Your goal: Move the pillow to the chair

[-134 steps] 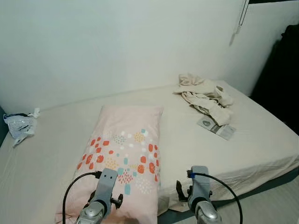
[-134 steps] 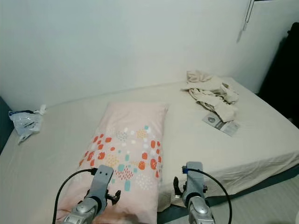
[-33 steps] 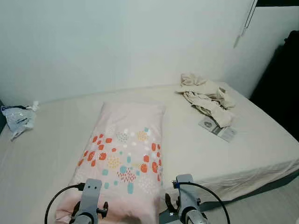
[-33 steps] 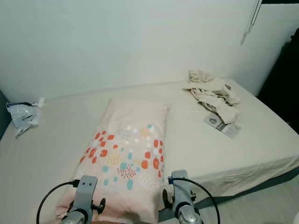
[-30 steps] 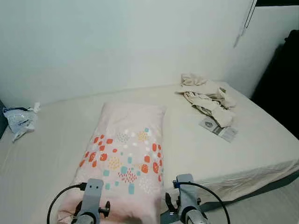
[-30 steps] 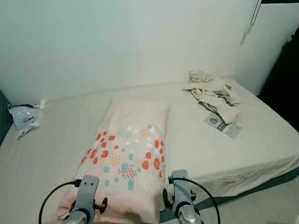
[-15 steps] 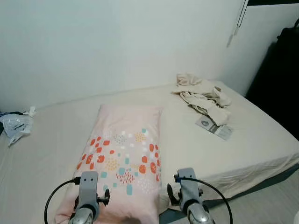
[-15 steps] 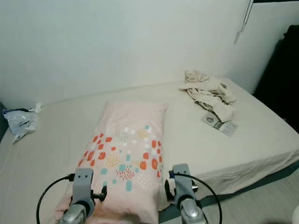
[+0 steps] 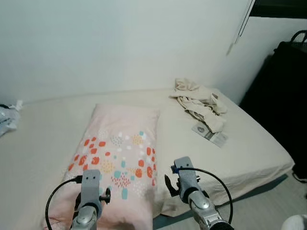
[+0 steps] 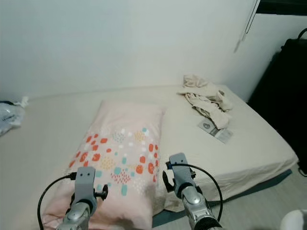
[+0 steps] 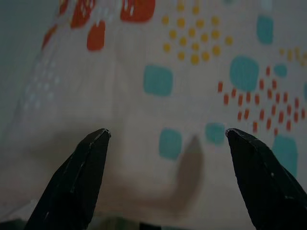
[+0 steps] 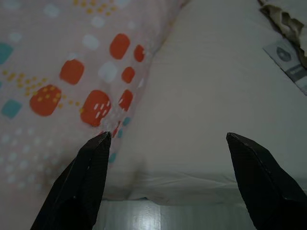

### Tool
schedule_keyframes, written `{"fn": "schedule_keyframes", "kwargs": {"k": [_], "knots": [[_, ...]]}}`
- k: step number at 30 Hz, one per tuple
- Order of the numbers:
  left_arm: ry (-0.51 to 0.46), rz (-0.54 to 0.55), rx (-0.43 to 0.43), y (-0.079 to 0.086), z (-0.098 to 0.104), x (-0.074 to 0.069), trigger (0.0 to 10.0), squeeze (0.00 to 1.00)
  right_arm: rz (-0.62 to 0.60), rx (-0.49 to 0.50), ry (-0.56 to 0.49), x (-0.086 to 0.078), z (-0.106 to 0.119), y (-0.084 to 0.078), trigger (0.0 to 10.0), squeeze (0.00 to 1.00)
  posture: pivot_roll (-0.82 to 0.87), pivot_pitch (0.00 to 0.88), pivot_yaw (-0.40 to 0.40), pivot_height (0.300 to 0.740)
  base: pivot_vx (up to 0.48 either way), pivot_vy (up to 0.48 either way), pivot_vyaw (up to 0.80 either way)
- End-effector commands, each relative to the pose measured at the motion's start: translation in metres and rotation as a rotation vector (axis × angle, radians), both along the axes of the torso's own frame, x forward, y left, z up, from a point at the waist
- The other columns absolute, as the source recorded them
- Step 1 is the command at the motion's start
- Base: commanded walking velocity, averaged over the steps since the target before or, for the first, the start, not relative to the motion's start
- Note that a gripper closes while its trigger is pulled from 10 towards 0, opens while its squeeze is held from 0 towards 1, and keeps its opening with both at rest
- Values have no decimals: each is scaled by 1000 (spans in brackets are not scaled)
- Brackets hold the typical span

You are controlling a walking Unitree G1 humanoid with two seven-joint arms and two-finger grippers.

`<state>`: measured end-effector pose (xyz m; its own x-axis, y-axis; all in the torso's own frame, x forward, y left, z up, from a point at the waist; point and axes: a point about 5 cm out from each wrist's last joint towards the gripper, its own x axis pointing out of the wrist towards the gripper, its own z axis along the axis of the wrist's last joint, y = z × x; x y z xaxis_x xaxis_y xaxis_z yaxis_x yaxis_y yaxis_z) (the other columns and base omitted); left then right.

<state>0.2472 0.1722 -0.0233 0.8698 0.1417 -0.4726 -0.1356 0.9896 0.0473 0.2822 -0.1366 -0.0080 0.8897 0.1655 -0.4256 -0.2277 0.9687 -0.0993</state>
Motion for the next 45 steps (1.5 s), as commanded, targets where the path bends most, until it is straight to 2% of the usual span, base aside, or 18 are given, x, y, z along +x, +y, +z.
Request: {"fn": "schedule_keyframes", "kwargs": {"k": [1,7,8,16,18,20,21,25,32,38,45], "knots": [[-25,29,-8,2,4,3,10000,0,-65,32,8,2,1,-10,10000,0,-51,22,-111,740,0,0,0],[2,99,-68,13,4,9,10000,0,-101,89,-15,4,5,-11,10000,0,-65,26,-70,740,0,0,0],[-11,107,-72,14,8,13,10000,0,-88,102,-17,6,6,-9,10000,0,-69,28,-69,740,0,0,0],[-42,40,-40,12,16,20,10000,0,-83,126,-14,7,8,-6,10000,0,-41,34,-75,740,0,0,0],[-35,-2,-60,9,15,17,10000,0,-70,125,-11,7,7,-3,10000,0,-40,72,-45,740,0,0,0],[-34,-17,-67,8,15,16,10000,0,-67,123,-11,7,8,-2,10000,0,-40,72,-45,740,0,0,0],[-23,-39,-49,7,13,14,10000,0,-65,115,-14,7,8,-1,10000,0,-50,92,-38,740,0,0,0],[-1,-40,-32,9,7,6,10000,0,-46,75,-11,2,4,0,10000,0,-61,126,-27,740,0,0,0],[-8,-71,-16,6,10,2,10000,0,-24,57,30,-11,-7,0,10000,0,-56,186,-38,740,0,0,0],[-12,-61,-20,7,11,1,10000,0,-19,54,20,-14,-7,1,10000,0,-49,194,-42,740,0,0,0],[-15,4,-83,9,12,0,10000,0,-58,86,-32,-11,0,2,10000,0,-65,187,-43,740,0,0,0]]}}
